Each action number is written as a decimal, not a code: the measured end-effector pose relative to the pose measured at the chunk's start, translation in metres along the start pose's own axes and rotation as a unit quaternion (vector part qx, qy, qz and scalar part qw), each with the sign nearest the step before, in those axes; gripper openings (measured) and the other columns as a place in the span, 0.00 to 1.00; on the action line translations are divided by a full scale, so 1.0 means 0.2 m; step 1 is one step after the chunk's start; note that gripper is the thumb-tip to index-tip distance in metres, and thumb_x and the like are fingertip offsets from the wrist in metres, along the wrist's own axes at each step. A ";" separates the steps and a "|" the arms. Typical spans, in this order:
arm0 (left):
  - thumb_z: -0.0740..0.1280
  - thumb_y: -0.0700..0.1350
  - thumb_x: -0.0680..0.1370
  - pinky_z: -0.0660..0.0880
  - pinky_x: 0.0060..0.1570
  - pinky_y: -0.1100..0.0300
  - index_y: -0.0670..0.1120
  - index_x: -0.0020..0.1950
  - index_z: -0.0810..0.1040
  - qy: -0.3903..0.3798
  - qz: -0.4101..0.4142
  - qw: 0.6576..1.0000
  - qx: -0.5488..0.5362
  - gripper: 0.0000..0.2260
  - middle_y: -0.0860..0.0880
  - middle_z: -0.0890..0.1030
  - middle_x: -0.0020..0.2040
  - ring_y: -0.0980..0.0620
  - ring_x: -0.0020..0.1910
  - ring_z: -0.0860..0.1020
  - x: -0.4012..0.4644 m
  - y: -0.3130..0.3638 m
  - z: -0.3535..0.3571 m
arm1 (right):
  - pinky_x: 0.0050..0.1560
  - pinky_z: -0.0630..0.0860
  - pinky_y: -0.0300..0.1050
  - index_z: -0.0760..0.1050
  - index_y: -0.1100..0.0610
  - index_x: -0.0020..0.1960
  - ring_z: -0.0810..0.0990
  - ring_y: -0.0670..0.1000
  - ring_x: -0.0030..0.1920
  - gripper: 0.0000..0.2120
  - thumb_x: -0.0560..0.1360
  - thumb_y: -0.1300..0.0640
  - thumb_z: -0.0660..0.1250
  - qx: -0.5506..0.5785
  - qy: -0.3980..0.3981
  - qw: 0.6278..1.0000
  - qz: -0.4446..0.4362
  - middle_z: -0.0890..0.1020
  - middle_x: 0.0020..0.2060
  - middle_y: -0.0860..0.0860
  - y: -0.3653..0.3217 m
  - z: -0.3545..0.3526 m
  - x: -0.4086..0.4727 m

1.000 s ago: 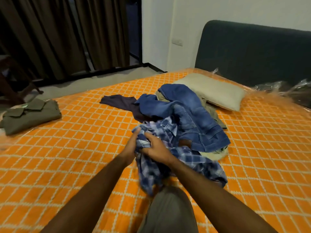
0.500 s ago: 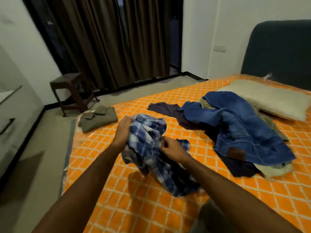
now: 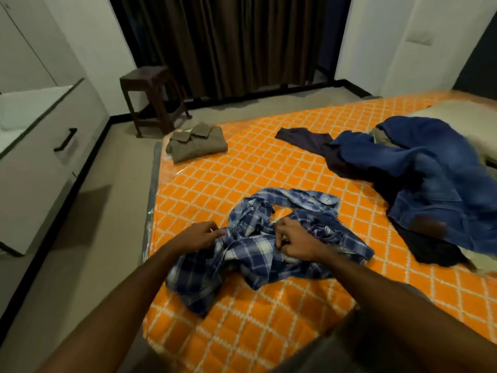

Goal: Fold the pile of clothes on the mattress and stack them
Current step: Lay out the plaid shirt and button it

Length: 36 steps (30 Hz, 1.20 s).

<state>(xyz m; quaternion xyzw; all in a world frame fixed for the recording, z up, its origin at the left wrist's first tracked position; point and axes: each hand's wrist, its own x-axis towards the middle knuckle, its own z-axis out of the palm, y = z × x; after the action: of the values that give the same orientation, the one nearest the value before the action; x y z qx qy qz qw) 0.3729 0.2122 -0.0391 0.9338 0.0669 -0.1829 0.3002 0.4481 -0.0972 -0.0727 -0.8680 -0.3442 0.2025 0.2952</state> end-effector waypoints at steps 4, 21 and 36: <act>0.68 0.60 0.78 0.74 0.47 0.57 0.50 0.58 0.74 -0.043 0.025 0.998 -0.046 0.17 0.50 0.79 0.53 0.49 0.48 0.78 0.05 0.10 0.15 | 0.43 0.74 0.57 0.68 0.56 0.62 0.75 0.56 0.44 0.17 0.75 0.63 0.67 0.090 -0.109 0.990 0.007 0.74 0.48 0.52 -0.16 0.13 -0.03; 0.62 0.45 0.84 0.72 0.41 0.53 0.42 0.45 0.73 0.185 0.024 0.934 -0.306 0.10 0.44 0.78 0.41 0.52 0.37 0.76 -0.22 -0.09 0.12 | 0.32 0.70 0.53 0.75 0.51 0.38 0.71 0.56 0.30 0.21 0.69 0.76 0.57 0.126 -0.127 0.984 0.017 0.77 0.34 0.61 -0.14 0.19 -0.16; 0.72 0.44 0.74 0.75 0.45 0.58 0.42 0.45 0.84 -0.072 0.139 0.902 -0.402 0.06 0.50 0.81 0.40 0.58 0.41 0.80 -0.45 0.18 0.20 | 0.49 0.79 0.47 0.75 0.51 0.62 0.80 0.54 0.49 0.11 0.80 0.54 0.68 0.443 -0.022 0.889 0.113 0.81 0.54 0.60 -0.29 0.29 -0.19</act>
<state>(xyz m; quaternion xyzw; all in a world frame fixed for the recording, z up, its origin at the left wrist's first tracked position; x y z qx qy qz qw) 0.2862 0.1583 -0.0167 0.7179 -0.0177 -0.1640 0.6763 0.3621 -0.0681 -0.0732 -0.6750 -0.1246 0.3854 0.6167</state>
